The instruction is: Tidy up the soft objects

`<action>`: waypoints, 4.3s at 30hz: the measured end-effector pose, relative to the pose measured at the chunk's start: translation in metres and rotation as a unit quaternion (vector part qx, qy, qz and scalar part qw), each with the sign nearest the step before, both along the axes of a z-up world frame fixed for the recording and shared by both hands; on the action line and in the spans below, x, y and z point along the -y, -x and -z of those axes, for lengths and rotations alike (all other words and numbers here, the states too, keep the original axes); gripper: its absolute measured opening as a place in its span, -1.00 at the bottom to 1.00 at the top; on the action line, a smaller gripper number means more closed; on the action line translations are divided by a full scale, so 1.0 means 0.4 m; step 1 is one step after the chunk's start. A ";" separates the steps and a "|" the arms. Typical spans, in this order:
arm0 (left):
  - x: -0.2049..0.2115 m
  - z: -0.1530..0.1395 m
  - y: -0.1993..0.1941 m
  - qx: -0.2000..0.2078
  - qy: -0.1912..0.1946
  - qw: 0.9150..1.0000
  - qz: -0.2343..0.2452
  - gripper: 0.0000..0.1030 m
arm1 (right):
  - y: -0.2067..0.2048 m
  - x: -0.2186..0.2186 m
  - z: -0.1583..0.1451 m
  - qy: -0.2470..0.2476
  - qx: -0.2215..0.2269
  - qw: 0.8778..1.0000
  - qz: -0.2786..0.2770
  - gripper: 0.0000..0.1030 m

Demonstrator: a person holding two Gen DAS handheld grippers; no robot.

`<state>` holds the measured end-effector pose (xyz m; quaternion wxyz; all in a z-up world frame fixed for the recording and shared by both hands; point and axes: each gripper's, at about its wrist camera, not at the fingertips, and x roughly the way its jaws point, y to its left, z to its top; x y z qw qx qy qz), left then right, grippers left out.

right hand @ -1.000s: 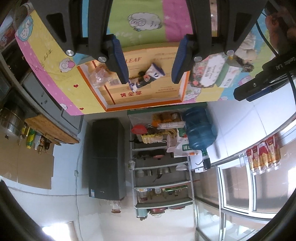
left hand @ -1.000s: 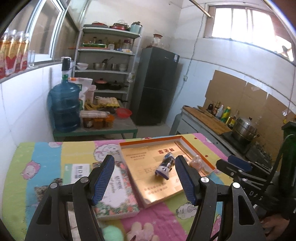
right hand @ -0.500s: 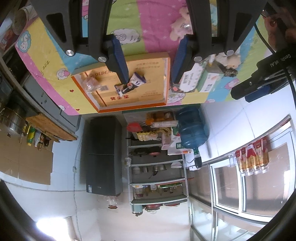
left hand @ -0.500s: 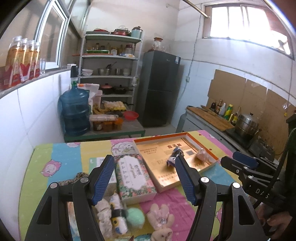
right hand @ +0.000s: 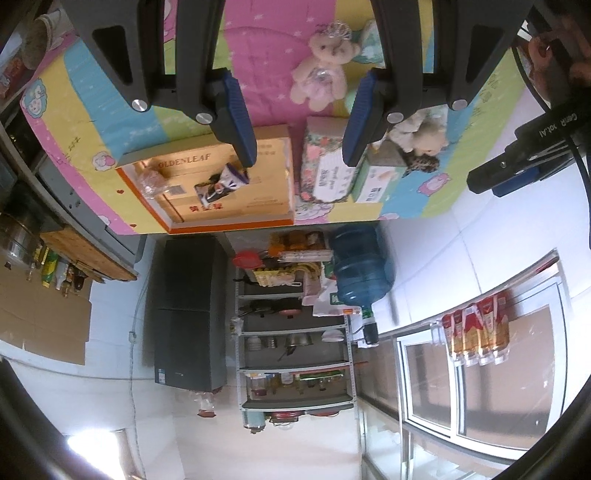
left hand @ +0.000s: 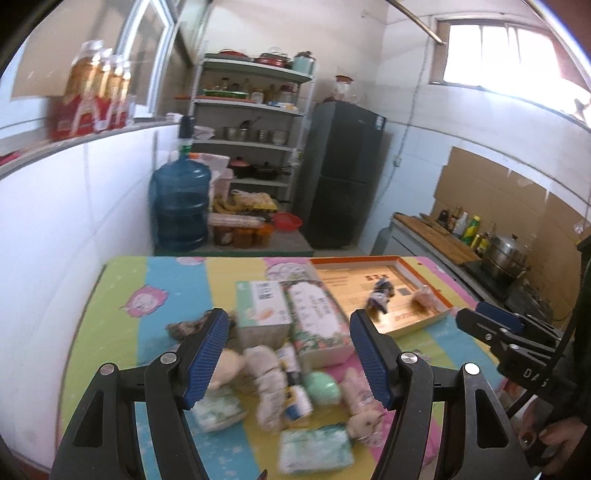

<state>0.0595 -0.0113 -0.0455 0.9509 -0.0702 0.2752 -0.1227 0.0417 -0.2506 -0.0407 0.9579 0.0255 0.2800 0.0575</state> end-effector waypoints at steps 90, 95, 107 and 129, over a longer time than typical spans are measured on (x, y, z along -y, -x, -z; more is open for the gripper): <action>-0.085 0.362 -0.240 -0.055 -0.068 0.993 0.080 -0.10 | -0.153 -0.221 0.132 -0.020 -0.111 0.986 -0.123 -0.86; -0.091 0.347 -0.215 -0.049 -0.061 0.994 0.077 -0.12 | -0.153 -0.219 0.132 -0.020 -0.109 0.986 -0.125 -0.86; -0.090 0.272 -0.135 -0.030 -0.042 0.996 0.076 -0.12 | -0.125 -0.216 0.112 -0.022 -0.099 0.987 -0.127 -0.86; 0.022 0.121 -0.015 0.003 -0.019 0.989 0.145 -0.12 | 0.030 -0.107 0.021 -0.042 -0.060 0.995 -0.069 -0.86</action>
